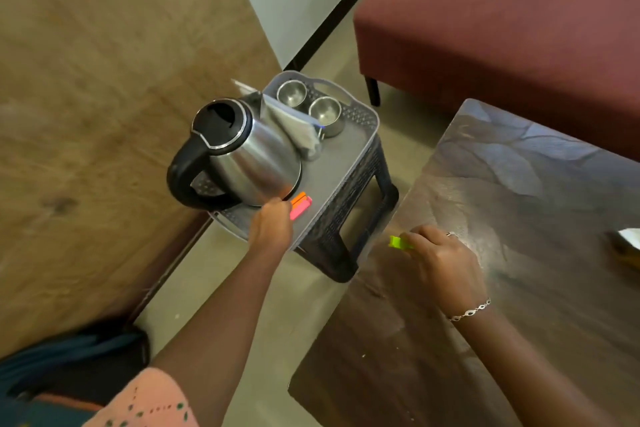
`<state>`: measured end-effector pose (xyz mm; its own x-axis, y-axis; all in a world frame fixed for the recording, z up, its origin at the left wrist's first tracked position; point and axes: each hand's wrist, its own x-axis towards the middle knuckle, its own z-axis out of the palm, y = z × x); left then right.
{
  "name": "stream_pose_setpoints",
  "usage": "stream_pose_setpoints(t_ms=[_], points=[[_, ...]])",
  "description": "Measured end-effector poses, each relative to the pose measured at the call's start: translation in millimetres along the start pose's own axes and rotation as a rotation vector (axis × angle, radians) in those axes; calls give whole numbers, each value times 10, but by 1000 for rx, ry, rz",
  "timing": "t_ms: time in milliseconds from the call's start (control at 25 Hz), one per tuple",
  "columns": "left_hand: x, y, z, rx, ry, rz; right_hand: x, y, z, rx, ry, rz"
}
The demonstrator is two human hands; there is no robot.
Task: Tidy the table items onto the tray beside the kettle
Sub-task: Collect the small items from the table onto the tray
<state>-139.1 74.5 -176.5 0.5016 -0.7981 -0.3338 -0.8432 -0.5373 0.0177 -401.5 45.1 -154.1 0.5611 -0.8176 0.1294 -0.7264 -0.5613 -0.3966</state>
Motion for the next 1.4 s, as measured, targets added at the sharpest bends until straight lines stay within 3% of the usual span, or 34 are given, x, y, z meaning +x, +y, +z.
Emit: stream_pose_setpoints(t_ms=[280, 440, 560, 680, 760, 840, 920, 1200, 1320, 1400], points=[[202, -131, 243, 79, -97, 23, 258, -291, 99, 59, -17, -26], [221, -147, 277, 132, -144, 17, 419, -427, 117, 205, -89, 133], [205, -175, 247, 106, -170, 18, 572, -471, 178, 459, -208, 331], [99, -155, 125, -83, -16, 0, 682, -535, 228, 807, -224, 514], [-71, -94, 45, -366, 161, 25, 749, -628, 262, 963, -200, 608], [-298, -4, -27, -628, 301, 114, 843, -730, 315, 981, -179, 673], [-479, 56, -88, -677, 365, 208, 954, -838, 377, 948, -172, 699], [-383, -85, -97, -276, 532, 272, 1220, -1087, 568, 800, -315, 670], [-291, -132, -89, -268, 459, 258, 1271, -1080, 604, 872, -355, 667], [-223, -159, -87, -296, 248, 128, 1243, -1007, 589, 773, -325, 611]])
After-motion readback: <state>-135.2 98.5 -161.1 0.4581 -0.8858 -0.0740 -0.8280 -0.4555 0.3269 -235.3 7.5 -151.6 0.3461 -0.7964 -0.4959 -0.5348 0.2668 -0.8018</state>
